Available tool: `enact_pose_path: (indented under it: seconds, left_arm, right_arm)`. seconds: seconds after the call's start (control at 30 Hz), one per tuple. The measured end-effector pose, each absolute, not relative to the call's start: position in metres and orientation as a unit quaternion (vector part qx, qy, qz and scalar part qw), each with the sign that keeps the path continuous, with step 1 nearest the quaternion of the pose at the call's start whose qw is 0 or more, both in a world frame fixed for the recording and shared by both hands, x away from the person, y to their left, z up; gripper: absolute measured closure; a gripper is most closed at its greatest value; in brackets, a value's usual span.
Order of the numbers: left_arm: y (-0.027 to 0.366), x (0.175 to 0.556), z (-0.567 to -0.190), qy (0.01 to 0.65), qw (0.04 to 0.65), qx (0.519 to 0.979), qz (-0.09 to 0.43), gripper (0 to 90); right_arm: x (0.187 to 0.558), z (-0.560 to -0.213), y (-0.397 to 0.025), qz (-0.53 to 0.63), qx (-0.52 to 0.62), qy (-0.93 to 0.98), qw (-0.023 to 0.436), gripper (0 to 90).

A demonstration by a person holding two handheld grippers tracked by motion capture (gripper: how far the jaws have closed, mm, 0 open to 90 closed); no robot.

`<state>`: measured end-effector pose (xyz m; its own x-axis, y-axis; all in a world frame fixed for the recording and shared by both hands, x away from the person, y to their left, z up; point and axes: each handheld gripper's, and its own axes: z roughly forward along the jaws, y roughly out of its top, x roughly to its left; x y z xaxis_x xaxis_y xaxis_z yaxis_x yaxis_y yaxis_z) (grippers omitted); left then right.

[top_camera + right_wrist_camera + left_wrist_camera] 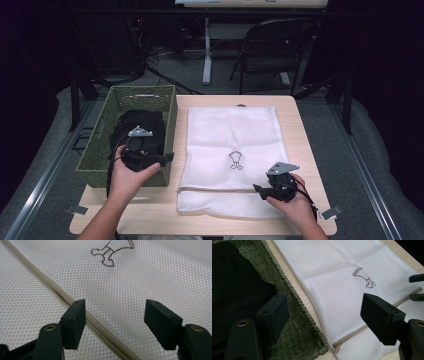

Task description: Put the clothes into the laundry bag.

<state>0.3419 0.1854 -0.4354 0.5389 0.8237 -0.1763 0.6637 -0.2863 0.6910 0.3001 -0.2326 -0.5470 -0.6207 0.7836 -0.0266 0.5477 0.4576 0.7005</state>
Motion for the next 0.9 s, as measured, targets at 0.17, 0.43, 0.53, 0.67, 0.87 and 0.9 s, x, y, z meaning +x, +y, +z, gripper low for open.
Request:
enact_pose_path:
  seconds: [0.17,0.43,0.53,0.67,0.87,0.9]
  left_arm:
    - [0.189,0.347,-0.432,0.474,0.369,0.791,0.112,21.3]
    - [0.197,0.354,-0.429,0.476,0.358,0.794,0.124,21.5]
    - [0.201,0.356,-0.427,0.478,0.358,0.793,0.125,21.9]
    - [0.206,0.36,-0.424,0.484,0.353,0.79,0.131,23.9]
    - [0.214,0.37,-0.424,0.498,0.351,0.779,0.151,27.8]
    - [0.216,0.373,-0.424,0.499,0.349,0.778,0.154,28.8]
  right_arm:
    - [0.301,-0.548,-0.234,0.336,0.4,0.835,0.174,33.8]
    - [0.301,-0.546,-0.234,0.34,0.406,0.831,0.172,33.2]
    - [0.301,-0.546,-0.235,0.34,0.406,0.831,0.172,33.2]
    - [0.302,-0.546,-0.235,0.34,0.406,0.83,0.172,33.1]
    - [0.302,-0.546,-0.235,0.341,0.408,0.829,0.172,33.0]
    - [0.302,-0.546,-0.235,0.341,0.409,0.829,0.17,33.0]
